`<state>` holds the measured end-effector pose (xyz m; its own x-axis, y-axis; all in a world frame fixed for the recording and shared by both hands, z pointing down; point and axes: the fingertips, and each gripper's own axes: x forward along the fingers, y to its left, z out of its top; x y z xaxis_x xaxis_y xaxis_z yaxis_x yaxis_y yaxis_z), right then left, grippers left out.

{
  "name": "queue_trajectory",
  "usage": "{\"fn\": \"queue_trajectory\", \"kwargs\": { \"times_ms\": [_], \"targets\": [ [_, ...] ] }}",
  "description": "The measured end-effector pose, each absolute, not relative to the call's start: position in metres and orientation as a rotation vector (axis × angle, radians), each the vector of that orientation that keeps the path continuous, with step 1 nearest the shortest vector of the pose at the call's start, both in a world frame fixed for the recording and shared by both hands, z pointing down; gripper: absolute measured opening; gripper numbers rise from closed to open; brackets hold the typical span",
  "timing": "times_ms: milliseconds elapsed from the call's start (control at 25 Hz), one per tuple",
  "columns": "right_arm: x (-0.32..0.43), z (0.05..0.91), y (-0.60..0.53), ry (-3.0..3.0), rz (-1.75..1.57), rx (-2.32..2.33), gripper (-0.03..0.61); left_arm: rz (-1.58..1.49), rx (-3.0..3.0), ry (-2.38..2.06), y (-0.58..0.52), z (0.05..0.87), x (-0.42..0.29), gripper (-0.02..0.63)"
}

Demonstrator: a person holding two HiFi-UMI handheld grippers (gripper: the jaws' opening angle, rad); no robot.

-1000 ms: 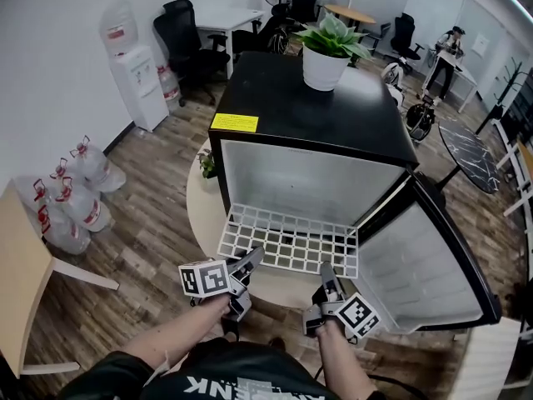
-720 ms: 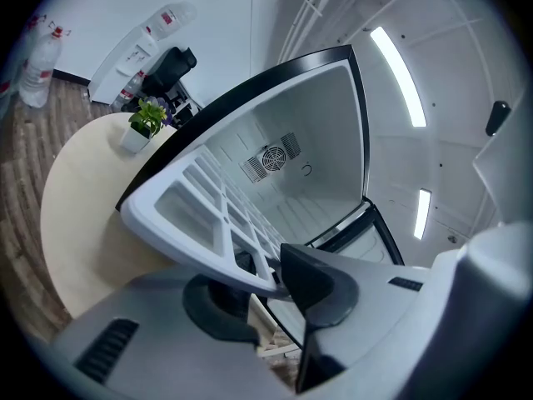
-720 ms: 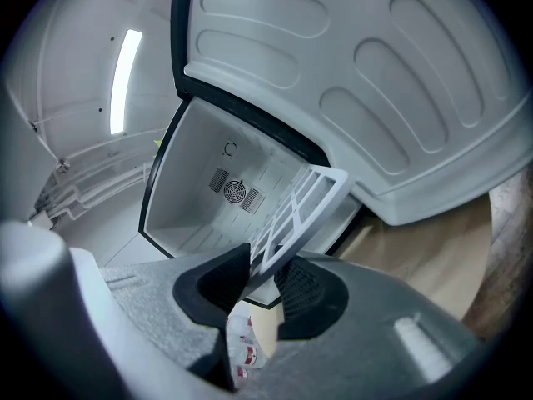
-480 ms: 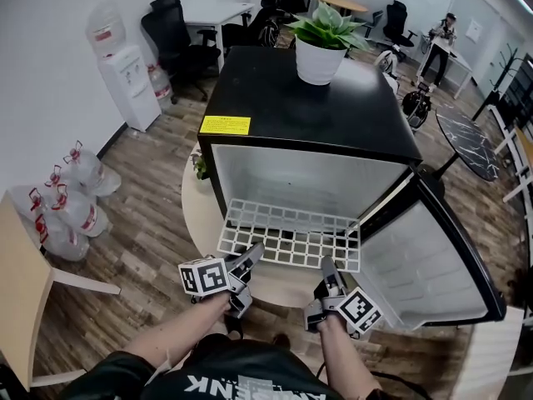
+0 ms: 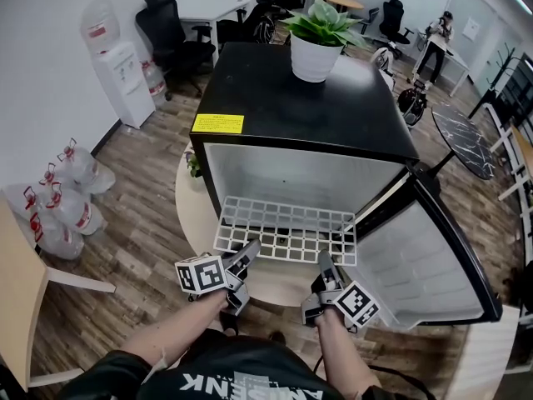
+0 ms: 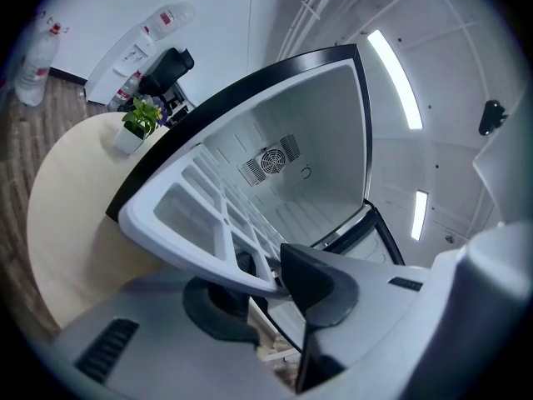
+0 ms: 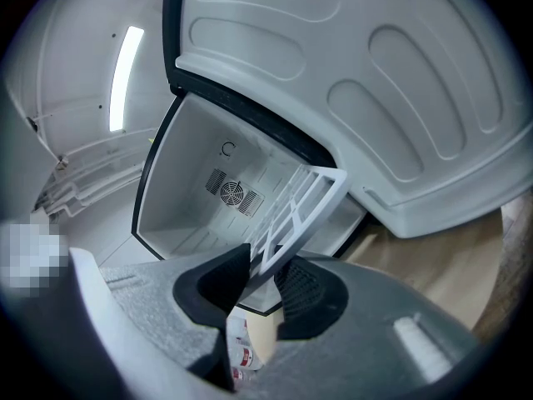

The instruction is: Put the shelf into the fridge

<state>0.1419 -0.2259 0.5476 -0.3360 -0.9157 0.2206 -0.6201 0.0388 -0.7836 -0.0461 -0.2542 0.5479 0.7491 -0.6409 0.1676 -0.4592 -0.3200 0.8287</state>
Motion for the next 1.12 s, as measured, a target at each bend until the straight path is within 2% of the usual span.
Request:
{"fn": "queue_trajectory", "kwargs": {
  "times_ms": [1120],
  "targets": [
    [0.136,0.541,-0.240,1.861,-1.276,-1.444,0.089,-0.267,1.944,-0.860,-0.259,0.542,-0.043,0.095]
  ]
}}
